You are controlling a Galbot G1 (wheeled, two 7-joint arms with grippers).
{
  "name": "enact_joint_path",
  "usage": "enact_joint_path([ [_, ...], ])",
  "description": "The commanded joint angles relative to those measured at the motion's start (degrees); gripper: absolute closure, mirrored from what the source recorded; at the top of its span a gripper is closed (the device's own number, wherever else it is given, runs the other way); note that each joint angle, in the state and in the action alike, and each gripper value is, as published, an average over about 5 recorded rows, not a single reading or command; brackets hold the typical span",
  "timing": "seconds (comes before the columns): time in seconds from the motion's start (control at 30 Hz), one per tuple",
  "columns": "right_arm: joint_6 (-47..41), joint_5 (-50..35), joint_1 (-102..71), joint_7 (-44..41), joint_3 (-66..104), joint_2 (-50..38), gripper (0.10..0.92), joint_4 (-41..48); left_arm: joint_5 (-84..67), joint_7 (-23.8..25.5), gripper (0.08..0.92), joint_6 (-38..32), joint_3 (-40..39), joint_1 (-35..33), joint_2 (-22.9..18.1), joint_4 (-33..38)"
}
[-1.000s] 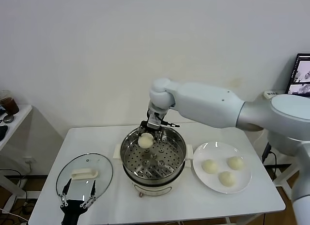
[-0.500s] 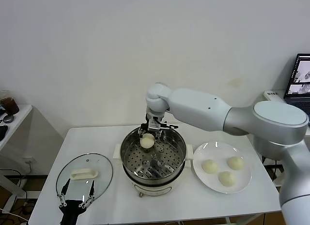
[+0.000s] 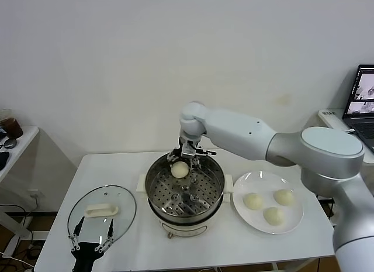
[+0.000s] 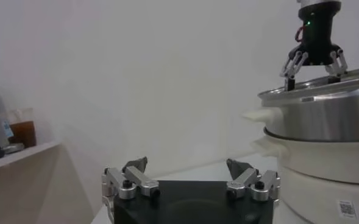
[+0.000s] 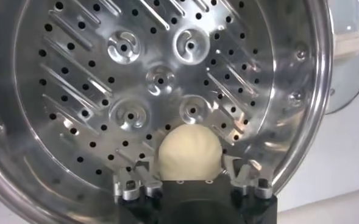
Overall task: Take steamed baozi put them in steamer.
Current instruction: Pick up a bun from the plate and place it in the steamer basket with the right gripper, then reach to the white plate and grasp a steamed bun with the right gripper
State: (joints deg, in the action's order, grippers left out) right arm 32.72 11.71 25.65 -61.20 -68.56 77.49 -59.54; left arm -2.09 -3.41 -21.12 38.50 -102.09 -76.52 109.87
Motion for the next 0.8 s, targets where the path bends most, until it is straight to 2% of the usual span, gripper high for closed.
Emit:
enact_joint_path([
  [0.03, -4.3, -6.1, 2.9, -1.7, 0.1, -3.0, 0.203, -4.5, 0.0, 0.0, 0.177, 0.0, 0.0, 0.0, 0.0, 0.1],
  [0.23, -28.2, -24.8, 12.4, -5.3, -2.8, -17.4, 0.203, -21.4, -0.2, -0.1, 0.177, 0.2, 0.2, -0.2, 0.4, 0.6],
  [0.33, -39.0, -28.6, 15.0, -5.5, -3.7, -26.5, 0.203, -29.3, -0.3, -0.6, 0.177, 0.4, 0.3, 0.0, 0.6, 0.6],
  [0.43, -47.1, -24.6, 15.2, -6.7, -3.5, -34.9, 0.203, -34.3, -0.2, -0.9, 0.177, 0.5, 0.2, 0.3, 0.8, 0.5],
  [0.57, -52.4, -19.1, 12.7, -7.1, -3.7, -45.8, 0.203, -36.6, -0.2, -0.9, 0.177, 0.4, 0.2, 0.2, 1.3, 0.4],
  [0.8, -47.8, -8.9, -1.3, -6.9, 2.3, -54.6, 0.203, -35.3, 0.0, -1.0, 0.177, 0.0, 0.2, -0.2, 1.5, 0.2],
])
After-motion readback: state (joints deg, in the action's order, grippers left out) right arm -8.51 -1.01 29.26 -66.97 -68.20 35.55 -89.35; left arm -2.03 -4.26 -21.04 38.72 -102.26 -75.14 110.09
